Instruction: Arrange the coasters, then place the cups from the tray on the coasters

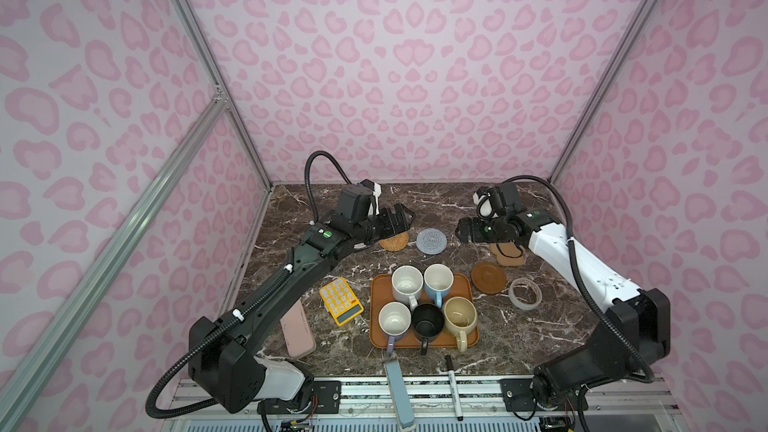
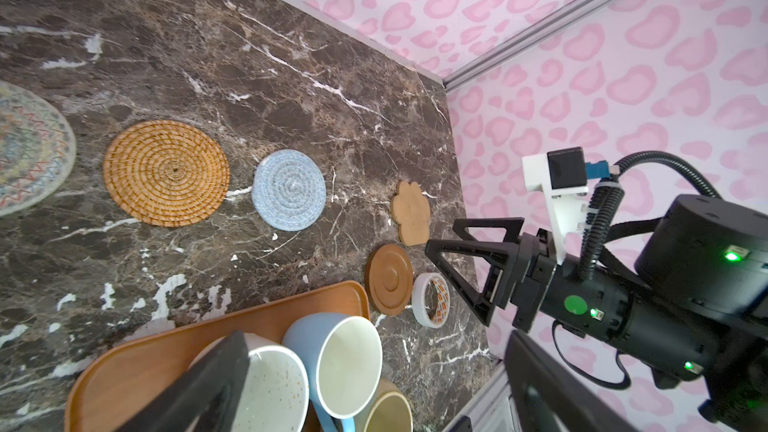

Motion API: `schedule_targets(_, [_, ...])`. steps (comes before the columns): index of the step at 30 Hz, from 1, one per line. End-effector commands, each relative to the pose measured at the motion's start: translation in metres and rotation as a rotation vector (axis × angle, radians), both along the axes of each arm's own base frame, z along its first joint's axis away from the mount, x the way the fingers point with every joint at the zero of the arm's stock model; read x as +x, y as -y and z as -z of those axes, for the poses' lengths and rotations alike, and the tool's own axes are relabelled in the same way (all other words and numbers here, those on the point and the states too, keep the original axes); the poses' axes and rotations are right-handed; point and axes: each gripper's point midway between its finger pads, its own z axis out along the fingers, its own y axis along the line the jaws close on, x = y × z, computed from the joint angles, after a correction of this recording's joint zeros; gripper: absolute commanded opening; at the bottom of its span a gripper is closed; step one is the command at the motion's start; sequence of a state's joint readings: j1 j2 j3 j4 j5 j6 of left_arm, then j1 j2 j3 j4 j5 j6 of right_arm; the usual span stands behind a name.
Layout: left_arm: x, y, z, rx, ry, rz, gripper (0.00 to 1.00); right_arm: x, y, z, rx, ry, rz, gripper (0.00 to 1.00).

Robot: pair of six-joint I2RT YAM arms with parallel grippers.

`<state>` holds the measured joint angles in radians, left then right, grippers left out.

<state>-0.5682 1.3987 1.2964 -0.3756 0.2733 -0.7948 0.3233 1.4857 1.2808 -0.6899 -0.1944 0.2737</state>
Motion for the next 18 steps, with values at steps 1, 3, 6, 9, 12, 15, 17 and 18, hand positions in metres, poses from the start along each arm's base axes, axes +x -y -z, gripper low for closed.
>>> schedule_targets(1, [-0.015,0.02,-0.005,-0.02,-0.013,0.109,0.98,-0.018,0.016,0.011,0.026,-0.048,0.033,0.99])
schedule_targets(3, [-0.019,0.029,0.002,0.003,-0.025,0.131,0.98,-0.029,0.026,0.021,0.042,-0.078,0.059,0.99])
schedule_targets(6, [-0.021,0.044,-0.002,0.008,-0.012,0.154,0.98,-0.039,0.034,0.039,0.058,-0.1,0.08,0.99])
schedule_targets(9, [-0.023,0.056,0.007,0.035,-0.028,0.167,0.98,-0.046,0.037,0.059,0.06,-0.146,0.097,0.97])
schedule_targets(12, [-0.023,0.063,0.017,0.069,-0.048,0.173,0.98,-0.051,0.039,0.076,0.055,-0.19,0.107,0.9])
schedule_targets(15, [-0.025,0.071,0.025,0.084,-0.065,0.187,0.98,-0.053,0.044,0.086,0.033,-0.193,0.127,0.83])
schedule_targets(17, [-0.026,0.076,0.031,0.093,-0.078,0.195,0.98,-0.054,0.046,0.092,0.022,-0.198,0.133,0.81])
schedule_targets(18, [-0.026,0.078,0.033,0.1,-0.086,0.193,0.98,-0.055,0.047,0.096,0.015,-0.204,0.134,0.78])
